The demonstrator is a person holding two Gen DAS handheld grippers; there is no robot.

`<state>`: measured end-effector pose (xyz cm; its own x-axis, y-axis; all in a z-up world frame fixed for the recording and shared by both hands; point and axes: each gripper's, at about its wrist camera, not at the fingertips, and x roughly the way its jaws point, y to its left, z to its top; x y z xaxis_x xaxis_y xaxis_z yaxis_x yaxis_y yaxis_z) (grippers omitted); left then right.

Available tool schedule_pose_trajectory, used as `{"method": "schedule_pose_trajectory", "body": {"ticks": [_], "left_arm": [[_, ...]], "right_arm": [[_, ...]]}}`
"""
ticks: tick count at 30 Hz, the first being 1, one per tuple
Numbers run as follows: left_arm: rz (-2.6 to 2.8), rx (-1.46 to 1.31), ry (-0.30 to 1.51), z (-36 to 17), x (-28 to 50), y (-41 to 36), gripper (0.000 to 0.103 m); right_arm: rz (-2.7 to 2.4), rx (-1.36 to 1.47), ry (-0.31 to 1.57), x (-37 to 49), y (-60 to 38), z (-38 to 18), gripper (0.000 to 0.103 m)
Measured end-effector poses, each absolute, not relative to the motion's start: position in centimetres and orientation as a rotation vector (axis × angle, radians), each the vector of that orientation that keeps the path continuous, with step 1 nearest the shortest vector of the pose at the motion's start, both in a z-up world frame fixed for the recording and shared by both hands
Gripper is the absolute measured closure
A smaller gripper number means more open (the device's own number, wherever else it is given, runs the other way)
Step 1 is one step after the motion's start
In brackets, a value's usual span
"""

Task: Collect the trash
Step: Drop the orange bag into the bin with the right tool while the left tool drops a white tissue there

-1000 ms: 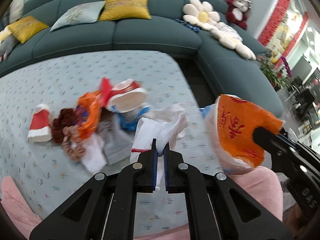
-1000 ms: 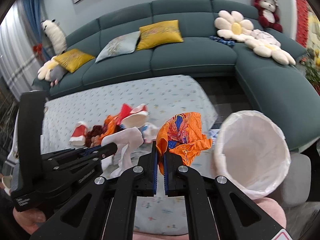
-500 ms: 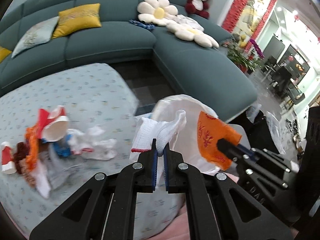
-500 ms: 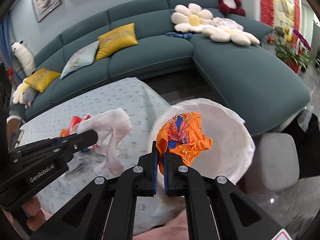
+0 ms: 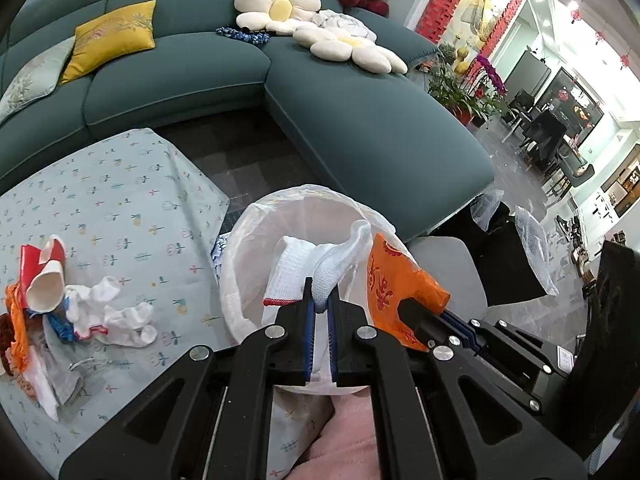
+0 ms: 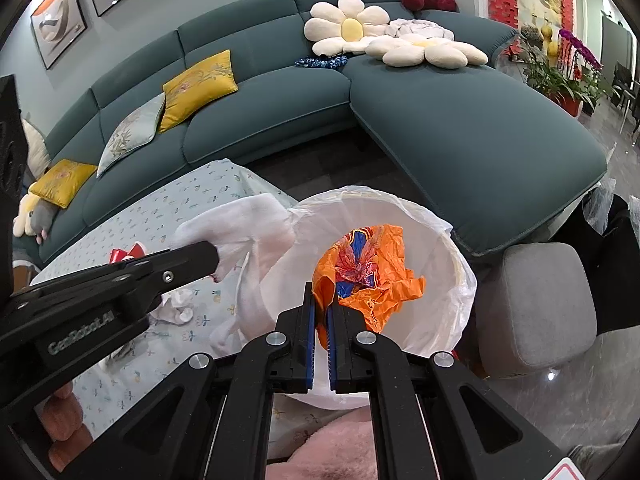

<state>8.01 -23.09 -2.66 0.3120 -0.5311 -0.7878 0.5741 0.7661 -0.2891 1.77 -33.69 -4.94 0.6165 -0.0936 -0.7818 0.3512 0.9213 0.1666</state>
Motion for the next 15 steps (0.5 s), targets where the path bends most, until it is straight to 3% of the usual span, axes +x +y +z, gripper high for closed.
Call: {"method": "schedule_pose_trajectory", "body": {"ticks": [2, 4, 6, 8, 15], "left_arm": [[-0.731, 0.038, 1.035, -2.9, 8.4, -23.7, 0.095], [-0.719, 0.017, 1.048, -3.0, 8.8, -23.9, 0.087], [-0.7, 0.006, 1.041, -2.9, 9.2, -23.9, 0.065], [-0.68, 0.004, 1.016, -2.5, 9.3, -23.8, 0.059], [-0.636, 0.002, 1.0, -2.1, 10.1, -22.1, 0.058]], "right_arm": [[-0.264, 0.323, 0.872, 1.7, -34.0, -5.0, 0.098], [-0.27, 0.322, 0.871, 1.7, -34.2, -5.0, 0.098], [-0.274, 0.321, 0.87, 1.7, -34.3, -4.9, 0.098], [-0.276, 0.321, 0.867, 1.8, -34.4, -4.7, 0.097], [-0.278, 0.318, 0.853, 2.2, -34.3, -4.4, 0.094]]}}
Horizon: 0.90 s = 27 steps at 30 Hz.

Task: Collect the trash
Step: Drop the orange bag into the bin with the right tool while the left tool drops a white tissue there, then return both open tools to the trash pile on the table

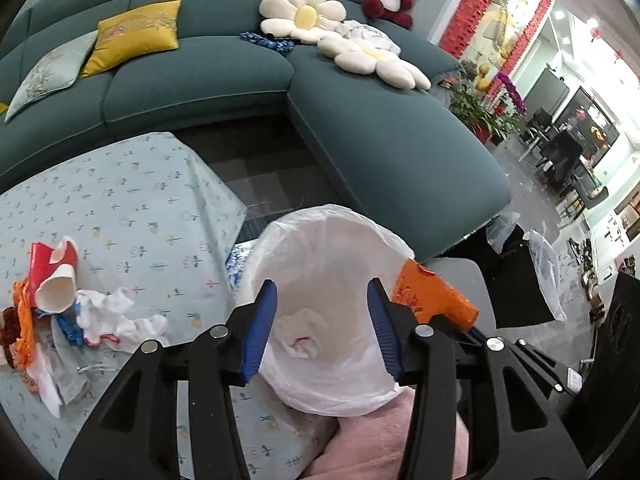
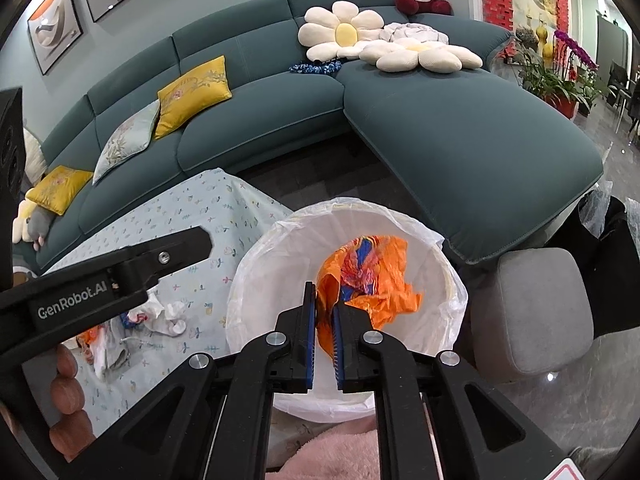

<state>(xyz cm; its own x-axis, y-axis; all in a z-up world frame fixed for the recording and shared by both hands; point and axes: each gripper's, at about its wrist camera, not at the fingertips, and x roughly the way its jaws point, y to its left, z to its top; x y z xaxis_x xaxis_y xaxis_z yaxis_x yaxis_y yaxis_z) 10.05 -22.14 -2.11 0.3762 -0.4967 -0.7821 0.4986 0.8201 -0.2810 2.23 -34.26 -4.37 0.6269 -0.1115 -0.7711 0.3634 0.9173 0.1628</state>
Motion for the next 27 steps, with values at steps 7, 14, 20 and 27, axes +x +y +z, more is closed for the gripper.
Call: {"method": "schedule_pose_trajectory", "body": {"ticks": [7, 14, 20, 27], "left_arm": [[-0.576, 0.007, 0.991, -2.0, 10.0, -19.8, 0.058], [-0.513, 0.008, 0.969, -1.7, 9.9, -17.4, 0.042], [-0.479, -0.009, 0.959, -1.4, 9.7, -15.4, 0.042], [-0.426, -0.023, 0.956, -1.3, 9.3, -12.1, 0.042]], "right_arm": [[-0.272, 0.296, 0.85, 3.1, -33.5, -3.9, 0.076], [-0.289, 0.263, 0.819, 3.9, -32.8, -2.7, 0.051], [-0.269, 0.237, 0.801, 4.0, -31.4, -1.5, 0.047], [-0.219, 0.203, 0.806, 4.3, -28.3, -0.9, 0.044]]}}
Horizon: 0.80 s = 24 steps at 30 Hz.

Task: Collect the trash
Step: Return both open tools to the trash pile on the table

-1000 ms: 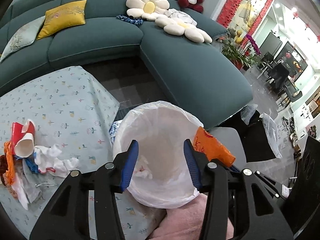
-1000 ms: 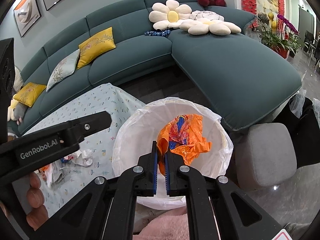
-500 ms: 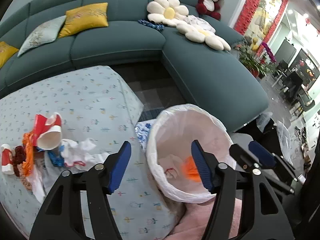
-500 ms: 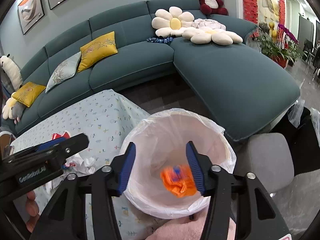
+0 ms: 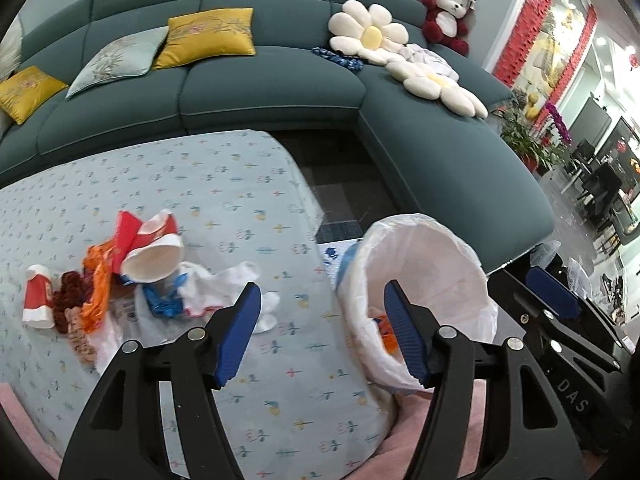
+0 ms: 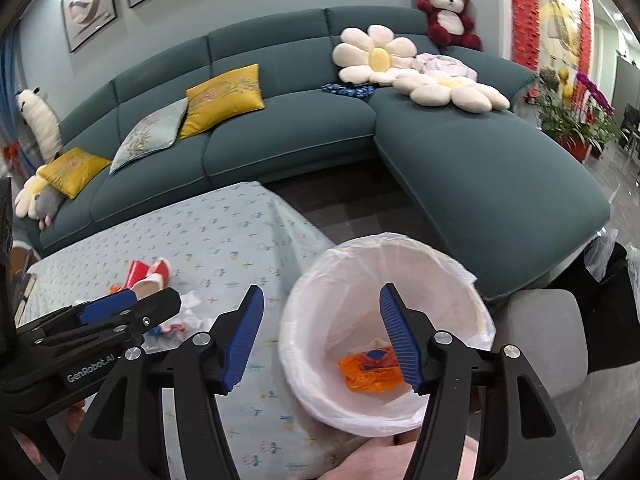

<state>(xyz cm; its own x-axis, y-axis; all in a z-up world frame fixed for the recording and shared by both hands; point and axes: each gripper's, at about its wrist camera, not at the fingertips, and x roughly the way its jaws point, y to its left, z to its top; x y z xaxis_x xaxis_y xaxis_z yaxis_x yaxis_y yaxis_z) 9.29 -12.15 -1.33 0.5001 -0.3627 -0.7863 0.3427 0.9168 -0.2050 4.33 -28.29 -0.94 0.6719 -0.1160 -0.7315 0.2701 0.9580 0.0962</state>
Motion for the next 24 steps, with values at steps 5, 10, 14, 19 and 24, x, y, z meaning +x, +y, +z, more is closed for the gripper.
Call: {"method": "schedule_pose_trajectory", "body": {"ticks": [5, 10, 14, 19, 24], "left_arm": [[-0.38, -0.034, 0.955, -1.4, 9.2, -9.3, 0.042], [-0.322, -0.05, 0.961, -1.9, 9.1, -5.6, 0.042], [-0.272, -0.061, 0.969, -2.5, 9.0, -2.8, 0.042], [-0.204, -0.076, 0.991, -3.8, 8.9, 1.3, 0.042], [-0.125, -0.09, 1.029, -5.7, 9.1, 5.1, 0.042]], "right_arm": [[-0.176, 0.181, 0.821, 4.7, -25.3, -1.0, 0.043], [-0.133, 0.159, 0.836, 5.1, -22.2, -1.1, 0.043], [-0.095, 0.144, 0.851, 5.6, -19.5, -1.5, 0.043], [-0.054, 0.112, 0.87, 5.9, -16.5, -2.3, 0.043], [-0.006, 0.1, 0.906, 6.8, -13.4, -3.5, 0.043]]}}
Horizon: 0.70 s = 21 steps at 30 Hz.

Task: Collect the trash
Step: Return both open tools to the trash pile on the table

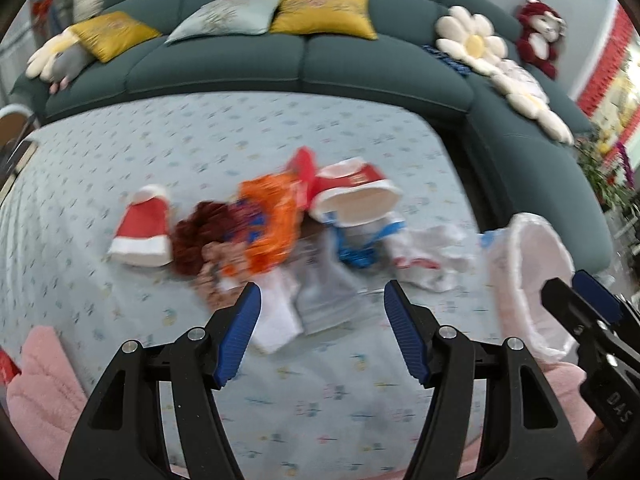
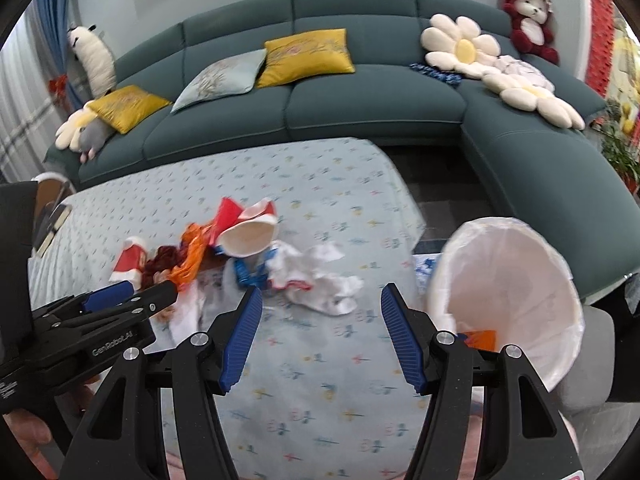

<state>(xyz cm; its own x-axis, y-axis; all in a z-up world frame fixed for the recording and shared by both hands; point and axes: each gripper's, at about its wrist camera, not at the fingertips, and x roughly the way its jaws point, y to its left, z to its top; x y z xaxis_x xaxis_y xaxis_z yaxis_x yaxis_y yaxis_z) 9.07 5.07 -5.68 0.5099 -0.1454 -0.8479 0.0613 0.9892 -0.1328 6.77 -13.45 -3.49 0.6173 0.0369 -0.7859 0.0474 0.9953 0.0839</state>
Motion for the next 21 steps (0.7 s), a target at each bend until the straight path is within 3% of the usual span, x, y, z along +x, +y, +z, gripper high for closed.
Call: {"method": "schedule_pose_trajectory", "body": {"ticks": [21], "left_arm": [[-0.09, -0.171, 1.126, -11.2, 12.6, 10.5, 0.043]], "right_arm": [[0.087, 0.077, 1.039, 11.6, -6.7, -9.3, 0.043]]}}
